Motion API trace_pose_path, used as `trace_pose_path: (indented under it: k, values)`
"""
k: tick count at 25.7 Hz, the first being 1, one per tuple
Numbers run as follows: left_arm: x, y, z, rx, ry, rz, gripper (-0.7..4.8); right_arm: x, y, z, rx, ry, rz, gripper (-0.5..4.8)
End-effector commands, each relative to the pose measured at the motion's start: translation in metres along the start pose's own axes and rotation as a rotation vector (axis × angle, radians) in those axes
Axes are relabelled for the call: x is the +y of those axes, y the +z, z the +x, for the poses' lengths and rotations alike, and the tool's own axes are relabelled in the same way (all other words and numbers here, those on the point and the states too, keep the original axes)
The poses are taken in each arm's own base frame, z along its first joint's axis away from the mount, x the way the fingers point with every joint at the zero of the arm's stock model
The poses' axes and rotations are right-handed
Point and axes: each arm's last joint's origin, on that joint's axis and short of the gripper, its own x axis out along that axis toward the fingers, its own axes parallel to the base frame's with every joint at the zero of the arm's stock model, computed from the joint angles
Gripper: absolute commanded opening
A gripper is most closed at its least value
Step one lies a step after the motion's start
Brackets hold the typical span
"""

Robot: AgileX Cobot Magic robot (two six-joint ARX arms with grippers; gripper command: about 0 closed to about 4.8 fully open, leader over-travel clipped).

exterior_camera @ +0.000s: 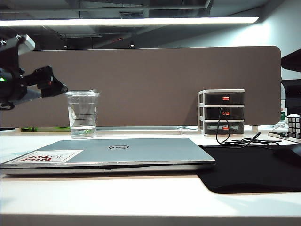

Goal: Pick up the coffee cup and place it on the left side of the laptop.

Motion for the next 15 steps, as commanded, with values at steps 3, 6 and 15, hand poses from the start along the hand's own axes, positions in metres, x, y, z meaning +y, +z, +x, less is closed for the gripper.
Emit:
trace_pose_path:
  k: [3, 6, 15]
  values:
    - [0.013, -0.005, 0.031, -0.024, -0.014, 0.036, 4.79, 0.000, -0.001, 0.000, -0.003, 0.001, -0.003, 0.28]
    - [0.018, -0.011, 0.041, -0.005, -0.015, 0.022, 4.79, 0.000, -0.001, 0.000, -0.003, 0.000, -0.003, 0.28]
    - [0.028, -0.023, 0.067, 0.047, -0.037, -0.001, 4.79, 0.000, -0.001, 0.000, 0.000, -0.001, -0.001, 0.27]
